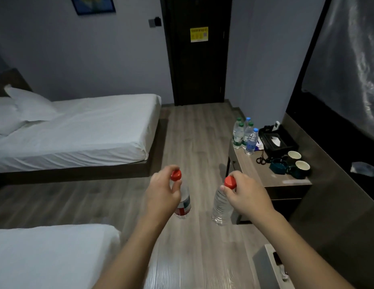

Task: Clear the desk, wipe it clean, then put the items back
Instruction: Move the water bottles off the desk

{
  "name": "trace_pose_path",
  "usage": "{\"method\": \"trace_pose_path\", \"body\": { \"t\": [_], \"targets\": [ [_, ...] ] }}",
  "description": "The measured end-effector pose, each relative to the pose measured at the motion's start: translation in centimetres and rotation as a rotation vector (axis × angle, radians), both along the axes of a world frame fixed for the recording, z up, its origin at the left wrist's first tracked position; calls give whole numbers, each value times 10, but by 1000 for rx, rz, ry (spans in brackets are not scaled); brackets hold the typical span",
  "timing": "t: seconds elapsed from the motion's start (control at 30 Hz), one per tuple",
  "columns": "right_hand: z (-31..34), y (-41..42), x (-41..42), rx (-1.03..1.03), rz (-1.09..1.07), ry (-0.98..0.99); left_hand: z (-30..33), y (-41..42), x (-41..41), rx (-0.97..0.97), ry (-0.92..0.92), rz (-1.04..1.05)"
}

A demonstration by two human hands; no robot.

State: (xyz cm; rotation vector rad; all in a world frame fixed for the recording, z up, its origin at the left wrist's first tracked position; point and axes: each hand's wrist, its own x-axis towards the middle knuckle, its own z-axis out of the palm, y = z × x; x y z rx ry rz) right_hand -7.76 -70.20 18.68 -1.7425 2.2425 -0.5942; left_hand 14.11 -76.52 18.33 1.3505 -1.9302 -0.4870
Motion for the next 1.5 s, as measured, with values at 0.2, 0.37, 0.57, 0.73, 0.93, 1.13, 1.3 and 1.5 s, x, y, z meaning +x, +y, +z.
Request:
{"method": "trace_pose_path", "body": {
  "t": [0.2,0.37,0.57,0.73,0.93,1.13,1.3,1.5],
  "targets": [
    [-20,-85,-45,52,-72,17,-22,-110,-58,22,5,-108],
    [-16,-163,-84,105,-172,64,-28,-208,-103,1,13,-200],
    [-25,-232,-146,131,-299,30,-38,-297,-176,24,-53,-291],
    [-59,-292,-215,163,-346,-1,-64,-368,-246,80,-95,-342],
    [-101,-353,-299,252,-406,-104,-90,-434,-337,178,-167,-456],
    [-150,-406,-356,366,-506,-206,-134,-495,-421,261,-270,-558],
    [-201,-447,-394,439,-585,-269,-201,-534,-482,292,-322,-619],
    [-240,-472,-415,496,-621,-343,-253,-557,-525,328,-372,-619]
  ]
}}
